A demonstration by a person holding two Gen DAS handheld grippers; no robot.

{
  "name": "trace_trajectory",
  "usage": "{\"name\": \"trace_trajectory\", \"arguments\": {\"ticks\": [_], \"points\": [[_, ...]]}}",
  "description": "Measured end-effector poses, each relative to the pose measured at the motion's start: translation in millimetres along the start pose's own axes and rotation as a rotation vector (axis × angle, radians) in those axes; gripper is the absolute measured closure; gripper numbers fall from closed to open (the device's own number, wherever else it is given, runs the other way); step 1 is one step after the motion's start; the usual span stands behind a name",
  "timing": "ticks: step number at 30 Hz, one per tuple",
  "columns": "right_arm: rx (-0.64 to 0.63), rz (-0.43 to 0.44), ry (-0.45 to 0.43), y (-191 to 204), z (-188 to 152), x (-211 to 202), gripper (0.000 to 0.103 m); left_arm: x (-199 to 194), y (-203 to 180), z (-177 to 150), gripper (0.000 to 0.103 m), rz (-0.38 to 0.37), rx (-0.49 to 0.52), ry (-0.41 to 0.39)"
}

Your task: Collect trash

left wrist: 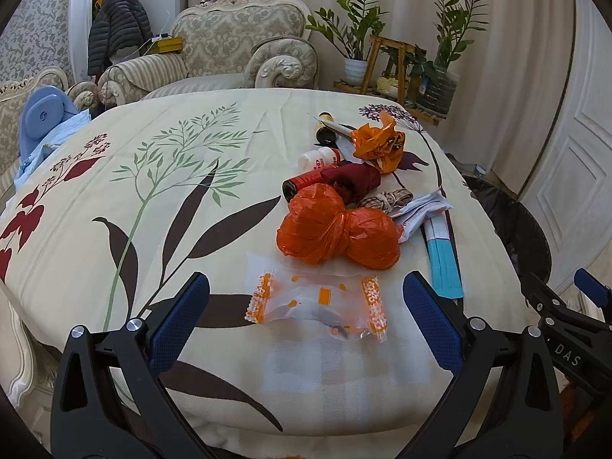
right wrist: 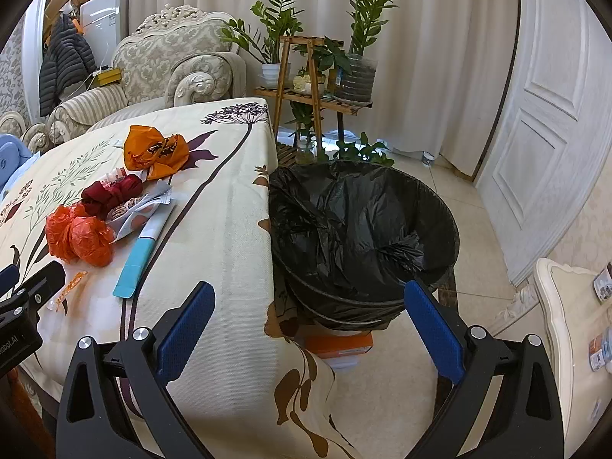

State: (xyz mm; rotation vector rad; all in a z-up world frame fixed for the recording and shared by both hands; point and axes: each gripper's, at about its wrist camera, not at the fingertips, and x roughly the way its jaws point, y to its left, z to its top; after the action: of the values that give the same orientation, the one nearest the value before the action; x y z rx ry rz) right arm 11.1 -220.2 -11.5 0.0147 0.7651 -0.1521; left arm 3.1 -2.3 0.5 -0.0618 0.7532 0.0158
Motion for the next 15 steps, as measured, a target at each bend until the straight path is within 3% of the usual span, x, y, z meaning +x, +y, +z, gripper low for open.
{"name": "trace_trajectory", "arguments": {"ticks": [15], "points": [[0.001, 0.001, 0.002, -3.3, 1.7, 0.7, 0.007, 1.9, -2.2, 0.6, 0.004, 0.001, 0.004, 0.003]]}}
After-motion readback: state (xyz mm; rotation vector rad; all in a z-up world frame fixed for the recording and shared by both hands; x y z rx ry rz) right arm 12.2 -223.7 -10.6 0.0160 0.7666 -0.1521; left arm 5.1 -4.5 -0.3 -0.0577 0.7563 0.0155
